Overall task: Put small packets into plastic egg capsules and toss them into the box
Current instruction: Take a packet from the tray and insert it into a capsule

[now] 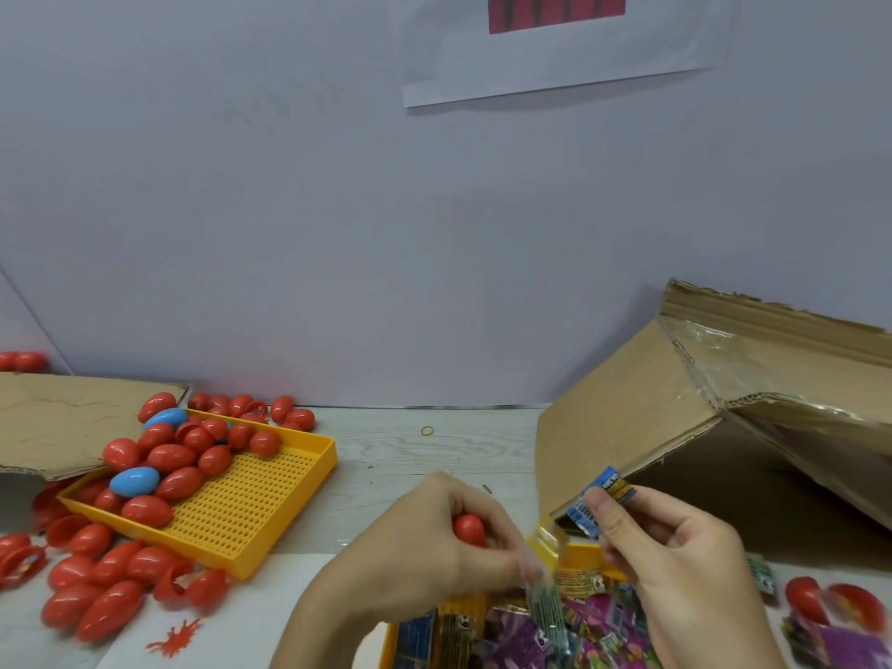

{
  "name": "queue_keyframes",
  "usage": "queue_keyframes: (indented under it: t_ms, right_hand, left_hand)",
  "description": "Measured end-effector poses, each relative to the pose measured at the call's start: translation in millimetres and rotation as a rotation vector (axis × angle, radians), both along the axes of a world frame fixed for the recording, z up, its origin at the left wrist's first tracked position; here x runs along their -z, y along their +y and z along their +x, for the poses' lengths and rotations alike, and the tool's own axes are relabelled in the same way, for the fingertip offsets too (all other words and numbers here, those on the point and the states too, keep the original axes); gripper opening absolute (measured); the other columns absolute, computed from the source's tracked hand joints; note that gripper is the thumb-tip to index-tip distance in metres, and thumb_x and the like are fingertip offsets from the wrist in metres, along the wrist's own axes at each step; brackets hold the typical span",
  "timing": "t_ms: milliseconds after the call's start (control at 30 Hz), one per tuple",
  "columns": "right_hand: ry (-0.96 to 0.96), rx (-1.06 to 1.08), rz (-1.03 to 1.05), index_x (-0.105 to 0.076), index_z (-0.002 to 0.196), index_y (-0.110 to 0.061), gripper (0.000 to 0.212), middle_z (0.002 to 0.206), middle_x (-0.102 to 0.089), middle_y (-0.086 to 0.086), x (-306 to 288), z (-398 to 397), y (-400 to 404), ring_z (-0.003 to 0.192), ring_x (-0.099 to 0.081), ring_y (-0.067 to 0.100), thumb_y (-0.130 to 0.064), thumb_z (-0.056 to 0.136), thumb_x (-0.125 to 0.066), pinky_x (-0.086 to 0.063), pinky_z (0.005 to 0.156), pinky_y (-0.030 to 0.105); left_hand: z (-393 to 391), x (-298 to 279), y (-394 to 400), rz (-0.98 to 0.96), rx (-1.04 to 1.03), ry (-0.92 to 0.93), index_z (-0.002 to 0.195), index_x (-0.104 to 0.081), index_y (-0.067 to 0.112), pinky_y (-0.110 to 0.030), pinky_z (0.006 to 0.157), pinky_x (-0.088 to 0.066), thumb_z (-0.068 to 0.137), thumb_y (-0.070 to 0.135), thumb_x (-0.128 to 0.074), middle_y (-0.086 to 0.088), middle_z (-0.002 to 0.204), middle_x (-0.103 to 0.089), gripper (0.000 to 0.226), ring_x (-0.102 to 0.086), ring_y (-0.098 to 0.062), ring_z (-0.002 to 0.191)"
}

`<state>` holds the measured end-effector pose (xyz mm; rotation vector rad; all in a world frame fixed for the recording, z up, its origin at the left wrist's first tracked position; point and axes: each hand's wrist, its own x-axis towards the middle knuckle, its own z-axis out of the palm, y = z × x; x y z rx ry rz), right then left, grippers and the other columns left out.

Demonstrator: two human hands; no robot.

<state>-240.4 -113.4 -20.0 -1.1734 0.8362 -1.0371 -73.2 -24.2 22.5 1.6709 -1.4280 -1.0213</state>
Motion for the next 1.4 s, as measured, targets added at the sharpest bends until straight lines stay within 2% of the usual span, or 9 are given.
queue_keyframes:
  t_ms: [133,233,433,567,733,900,1067,1167,1400]
  right_hand:
    - [-0.035,-0.009,0.030,-0.078,0.076,-0.024,0.030,0.054,-0.064,0.008,4.5,-0.5,-2.6,0.049,-0.057,0.012,-0.041,0.050,-0.078,-0.049,0.059,0.031]
    - [-0.050,-0.018,0.046,-0.078,0.077,-0.026,0.036,0.057,-0.066,0.010,6.3,-1.3,-4.6,0.051,-0.060,0.012,-0.043,0.046,-0.077,-0.049,0.060,0.032]
    - [-0.075,-0.031,0.074,-0.079,0.076,-0.027,0.021,0.058,-0.067,0.011,7.2,-1.0,-5.2,0.055,-0.060,0.014,-0.033,0.056,-0.075,-0.048,0.062,0.034]
    - [-0.077,-0.060,0.064,-0.079,0.076,-0.028,0.020,0.060,-0.068,0.012,4.6,-1.5,-4.1,0.059,-0.060,0.018,-0.034,0.058,-0.073,-0.047,0.062,0.034]
    - [-0.027,-0.111,-0.007,-0.079,0.082,-0.024,0.053,0.063,-0.068,0.009,1.8,-2.4,-2.0,0.064,-0.059,0.021,-0.062,0.046,-0.082,-0.047,0.064,0.036]
    - [-0.001,-0.159,-0.024,-0.079,0.083,-0.025,0.076,0.068,-0.070,0.011,6.1,-1.7,-4.2,0.063,-0.061,0.019,-0.080,0.031,-0.077,-0.049,0.066,0.037]
    - [-0.017,-0.209,-0.021,-0.079,0.084,-0.018,0.070,0.063,-0.068,0.013,7.7,-2.5,-4.1,0.060,-0.059,0.022,-0.072,0.039,-0.081,-0.047,0.062,0.034]
    - [-0.053,-0.197,0.011,-0.079,0.083,-0.017,0.043,0.062,-0.067,0.016,7.0,-2.1,-4.1,0.057,-0.059,0.023,-0.048,0.053,-0.086,-0.048,0.054,0.028]
    - [-0.135,-0.180,0.009,-0.078,0.088,-0.024,0.022,0.082,-0.074,0.014,6.4,-2.9,-3.3,0.066,-0.067,0.016,-0.020,0.072,-0.065,-0.046,0.053,0.029]
  left_hand:
    - [-5.7,-3.8,-1.9,0.184,0.076,-0.216,0.079,-0.079,0.032,-0.011,0.063,-0.045,0.068,0.041,-0.087,0.026,0.067,-0.062,0.017,-0.059,0.002,0.072]
    - [-6.8,-2.5,-4.2,0.160,0.067,-0.216,0.072,-0.077,0.026,-0.008,0.056,-0.040,0.070,0.033,-0.087,0.023,0.060,-0.062,0.013,-0.057,0.006,0.063]
    - [-5.5,1.0,-2.4,0.140,0.043,-0.242,0.087,-0.079,0.038,-0.036,0.082,-0.057,0.080,0.046,-0.074,0.006,0.092,-0.074,0.012,-0.067,-0.013,0.085]
    - [-7.7,3.0,-4.3,0.053,-0.018,-0.256,0.082,-0.079,0.031,-0.022,0.058,-0.047,0.087,0.046,-0.066,0.009,0.070,-0.068,0.020,-0.056,-0.006,0.060]
    - [-13.1,3.5,-10.7,-0.174,-0.118,-0.105,0.084,-0.075,0.034,-0.018,0.056,-0.042,0.079,0.066,-0.062,-0.006,0.069,-0.062,0.035,-0.050,-0.007,0.058]
    - [-20.5,9.6,-17.2,-0.221,-0.186,-0.085,0.076,-0.070,0.027,-0.018,0.053,-0.040,0.080,0.042,-0.077,0.010,0.055,-0.051,0.017,-0.045,-0.005,0.051]
    - [-19.1,10.9,-17.0,-0.237,-0.152,-0.003,0.083,-0.070,0.026,-0.021,0.057,-0.045,0.081,0.041,-0.076,0.008,0.060,-0.052,0.016,-0.048,-0.008,0.055]
    - [-17.3,11.1,-17.0,-0.226,-0.149,-0.004,0.080,-0.071,0.024,-0.016,0.056,-0.044,0.084,0.038,-0.075,0.013,0.060,-0.055,0.015,-0.049,-0.003,0.055]
    - [-11.3,11.7,-12.4,-0.157,-0.170,0.013,0.083,-0.070,0.026,-0.017,0.057,-0.045,0.087,0.037,-0.072,0.014,0.066,-0.052,0.011,-0.049,-0.007,0.057]
